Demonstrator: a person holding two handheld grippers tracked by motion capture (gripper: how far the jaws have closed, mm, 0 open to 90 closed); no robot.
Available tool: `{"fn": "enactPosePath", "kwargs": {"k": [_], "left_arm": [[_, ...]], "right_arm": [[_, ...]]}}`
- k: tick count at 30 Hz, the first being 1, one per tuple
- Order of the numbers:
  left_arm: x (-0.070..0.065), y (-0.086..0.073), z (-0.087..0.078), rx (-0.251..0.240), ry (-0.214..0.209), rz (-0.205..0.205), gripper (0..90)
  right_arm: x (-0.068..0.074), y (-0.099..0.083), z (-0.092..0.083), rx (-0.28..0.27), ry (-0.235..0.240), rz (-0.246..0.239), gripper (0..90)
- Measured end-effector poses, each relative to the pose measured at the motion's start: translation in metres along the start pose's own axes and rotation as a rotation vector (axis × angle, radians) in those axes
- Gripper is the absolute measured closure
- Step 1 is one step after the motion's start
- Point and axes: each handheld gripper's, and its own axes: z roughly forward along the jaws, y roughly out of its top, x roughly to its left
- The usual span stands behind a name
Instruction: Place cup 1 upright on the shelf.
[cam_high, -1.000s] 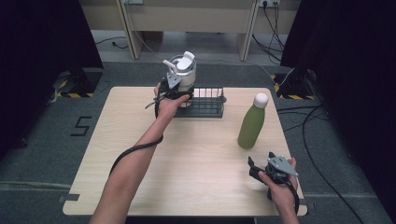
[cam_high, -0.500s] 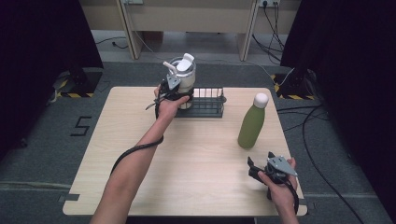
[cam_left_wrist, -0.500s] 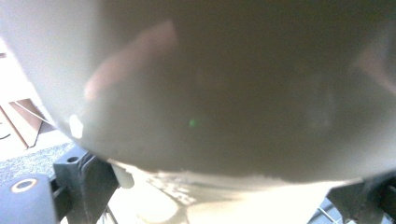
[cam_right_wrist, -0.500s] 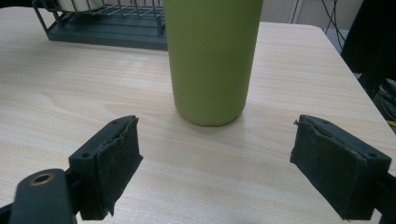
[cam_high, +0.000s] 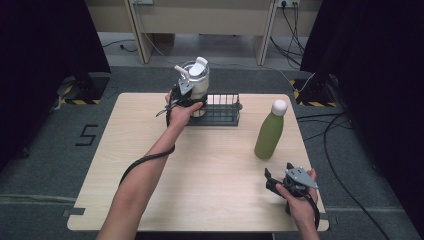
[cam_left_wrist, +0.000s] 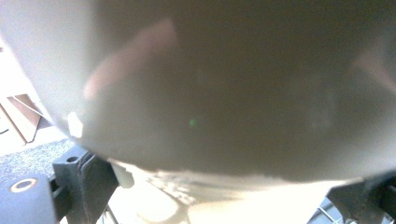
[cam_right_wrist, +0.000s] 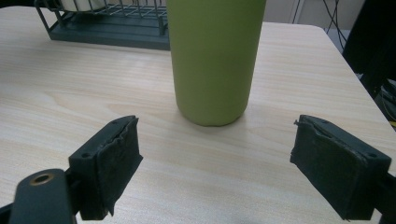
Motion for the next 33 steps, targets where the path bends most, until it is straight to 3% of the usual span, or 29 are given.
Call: {"fn": "enactPosePath", "kwargs": {"k": [11,17,33], "left_arm": [[0.001,0.001,0.0,0.013,-0.009,-0.01,9.0],[0.001,0.003,-0.001,0.015,-0.011,0.009,8.0],[0.001,0.008,-0.018,0.002,-0.01,0.034,2.4]], "right_arm": [[0.001,-0.001,0.001,0.004,0.004,-0.002,14.8],[0.001,0.0,0.0,0.007,0.005,-0.005,14.8],[0.004,0.0,0.001,0.007,0.01,-0.009,14.8]]}}
